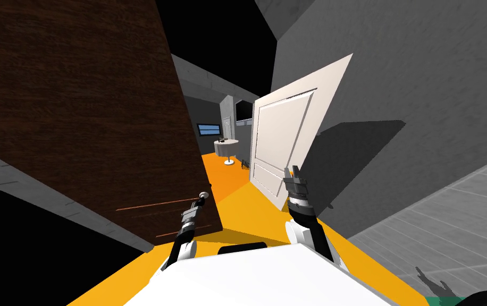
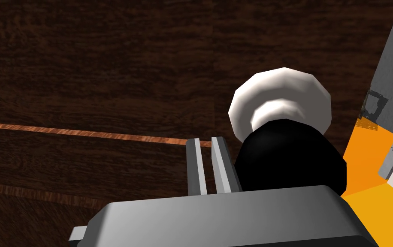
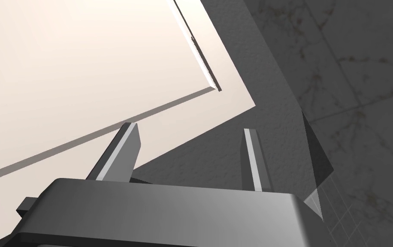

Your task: Pull the door open

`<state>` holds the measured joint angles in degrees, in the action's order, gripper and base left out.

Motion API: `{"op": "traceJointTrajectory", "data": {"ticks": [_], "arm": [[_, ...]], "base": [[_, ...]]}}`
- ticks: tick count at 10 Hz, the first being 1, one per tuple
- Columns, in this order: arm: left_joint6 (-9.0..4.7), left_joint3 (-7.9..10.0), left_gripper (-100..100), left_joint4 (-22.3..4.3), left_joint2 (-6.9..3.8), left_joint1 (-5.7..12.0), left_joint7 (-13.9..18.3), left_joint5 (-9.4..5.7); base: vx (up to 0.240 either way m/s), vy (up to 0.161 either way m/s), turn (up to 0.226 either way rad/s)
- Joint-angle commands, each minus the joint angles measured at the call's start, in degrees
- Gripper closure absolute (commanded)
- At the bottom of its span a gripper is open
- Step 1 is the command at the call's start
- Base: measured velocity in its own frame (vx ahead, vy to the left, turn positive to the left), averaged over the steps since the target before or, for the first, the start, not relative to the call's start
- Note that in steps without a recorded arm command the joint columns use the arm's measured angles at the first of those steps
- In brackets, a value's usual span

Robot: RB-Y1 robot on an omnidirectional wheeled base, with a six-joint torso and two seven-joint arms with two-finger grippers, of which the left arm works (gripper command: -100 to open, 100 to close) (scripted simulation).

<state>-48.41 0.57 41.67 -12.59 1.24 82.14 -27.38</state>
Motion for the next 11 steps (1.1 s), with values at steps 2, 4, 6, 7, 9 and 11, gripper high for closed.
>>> {"op": "traceJointTrajectory", "data": {"ticks": [2, 4, 6, 7, 9, 11], "arm": [[1.52, -2.36, -100, 1.62, 0.84, -0.86, 0.68, 1.13], [1.86, -3.22, -100, 1.88, 0.74, -0.84, 1.19, 1.59], [2.19, -4.07, -100, 2.12, 0.64, -0.82, 1.68, 2.05], [2.35, -4.48, -100, 2.24, 0.6, -0.81, 1.92, 2.27], [2.51, -4.87, -100, 2.36, 0.55, -0.8, 2.15, 2.48], [2.65, -5.23, -100, 2.46, 0.51, -0.79, 2.37, 2.67]], "base": [[-0.199, 0.043, -0.08], [-0.091, 0.021, -0.004], [-0.119, 0.048, -0.064], [-0.091, 0.047, -0.056], [-0.063, 0.041, -0.017], [-0.042, 0.016, 0.006]]}}
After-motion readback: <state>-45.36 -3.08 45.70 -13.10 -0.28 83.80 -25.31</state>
